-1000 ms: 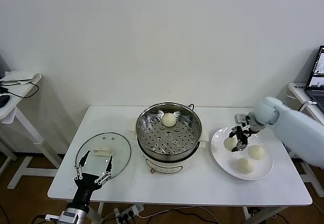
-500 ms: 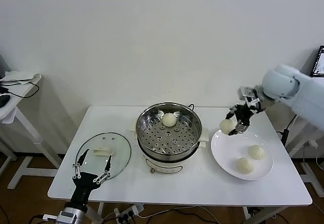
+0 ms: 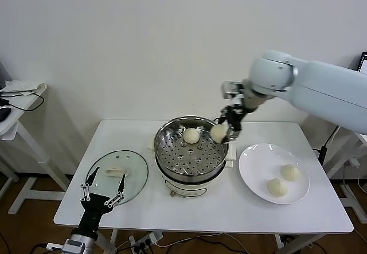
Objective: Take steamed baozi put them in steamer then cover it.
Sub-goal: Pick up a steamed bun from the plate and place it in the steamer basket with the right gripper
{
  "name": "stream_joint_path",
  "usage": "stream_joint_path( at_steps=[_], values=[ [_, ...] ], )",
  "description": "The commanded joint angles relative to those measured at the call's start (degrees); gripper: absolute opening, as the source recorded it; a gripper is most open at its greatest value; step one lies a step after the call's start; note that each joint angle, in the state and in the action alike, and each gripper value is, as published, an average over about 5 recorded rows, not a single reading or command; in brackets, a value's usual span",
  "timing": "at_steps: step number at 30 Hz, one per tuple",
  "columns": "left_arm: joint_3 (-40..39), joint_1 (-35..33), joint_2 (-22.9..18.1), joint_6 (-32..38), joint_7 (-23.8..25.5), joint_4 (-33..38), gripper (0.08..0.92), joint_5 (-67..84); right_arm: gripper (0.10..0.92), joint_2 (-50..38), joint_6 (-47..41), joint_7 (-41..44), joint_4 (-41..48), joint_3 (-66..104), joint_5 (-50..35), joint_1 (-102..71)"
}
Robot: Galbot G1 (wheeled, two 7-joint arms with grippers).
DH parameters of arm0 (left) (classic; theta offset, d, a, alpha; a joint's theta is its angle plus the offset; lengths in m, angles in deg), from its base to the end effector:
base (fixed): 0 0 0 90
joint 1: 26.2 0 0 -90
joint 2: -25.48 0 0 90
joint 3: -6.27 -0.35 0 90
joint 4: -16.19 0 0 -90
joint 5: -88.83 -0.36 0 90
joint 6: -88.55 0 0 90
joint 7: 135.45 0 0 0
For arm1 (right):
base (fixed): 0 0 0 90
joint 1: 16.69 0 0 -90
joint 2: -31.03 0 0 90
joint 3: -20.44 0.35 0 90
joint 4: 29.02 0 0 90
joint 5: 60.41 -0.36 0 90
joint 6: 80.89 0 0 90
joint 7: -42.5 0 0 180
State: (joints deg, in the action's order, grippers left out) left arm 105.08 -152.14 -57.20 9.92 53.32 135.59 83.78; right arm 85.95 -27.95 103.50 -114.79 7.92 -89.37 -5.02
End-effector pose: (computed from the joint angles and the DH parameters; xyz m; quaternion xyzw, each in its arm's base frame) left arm 0.1537 0.0697 -0.3161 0.0617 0.9871 0.1437 0.0342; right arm 0.5148 0.0704 0.0269 0.5315 -0.5665 0.5252 0.3476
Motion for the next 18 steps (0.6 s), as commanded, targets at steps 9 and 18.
stream_joint_path(
  at_steps=[9, 18],
  values=[
    [1.2, 0.2, 0.2, 0.1, 0.0, 0.0, 0.823, 0.1, 0.665, 22.2, -4.5, -1.2, 15.9, 1.7, 2.3, -8.4],
    [2.2, -0.6, 0.8, 0.8, 0.2, -0.2, 0.823, 0.3, 0.668, 28.2, -2.3, 1.2, 27.0, 3.7, 8.7, -14.5]
  ],
)
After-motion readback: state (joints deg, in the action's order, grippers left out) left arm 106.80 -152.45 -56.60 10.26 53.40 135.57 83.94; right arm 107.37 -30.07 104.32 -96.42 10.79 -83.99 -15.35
